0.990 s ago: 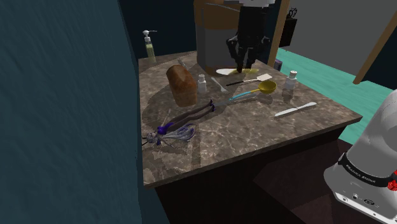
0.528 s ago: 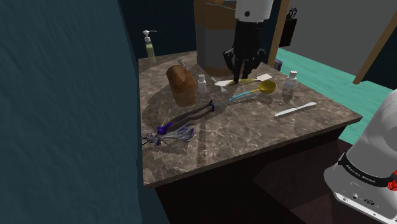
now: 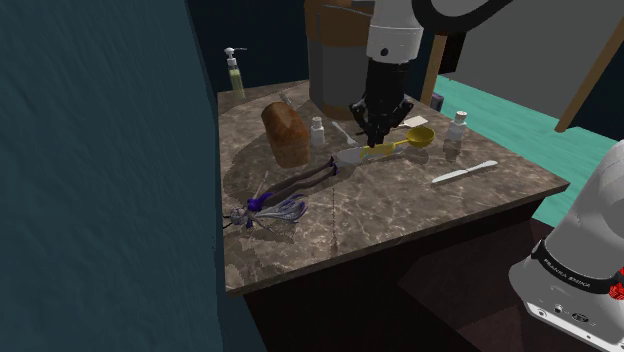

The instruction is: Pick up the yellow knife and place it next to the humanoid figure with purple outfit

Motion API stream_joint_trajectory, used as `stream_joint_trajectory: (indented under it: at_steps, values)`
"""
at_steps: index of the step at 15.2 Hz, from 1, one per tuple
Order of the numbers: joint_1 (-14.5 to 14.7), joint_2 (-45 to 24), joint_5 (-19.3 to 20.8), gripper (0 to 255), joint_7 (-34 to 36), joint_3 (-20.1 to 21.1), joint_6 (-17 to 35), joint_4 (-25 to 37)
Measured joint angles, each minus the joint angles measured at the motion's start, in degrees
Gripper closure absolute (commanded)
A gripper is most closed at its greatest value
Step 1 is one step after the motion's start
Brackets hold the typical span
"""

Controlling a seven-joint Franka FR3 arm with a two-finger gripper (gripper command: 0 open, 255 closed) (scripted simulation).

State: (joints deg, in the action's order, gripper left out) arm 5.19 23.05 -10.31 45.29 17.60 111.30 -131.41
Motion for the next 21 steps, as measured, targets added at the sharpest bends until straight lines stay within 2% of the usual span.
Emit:
stream_joint_trajectory:
  at_steps: [21]
  values:
    - [0.2,-6.1,-0.4,255,-0.2,2.1,17.5,-11.5]
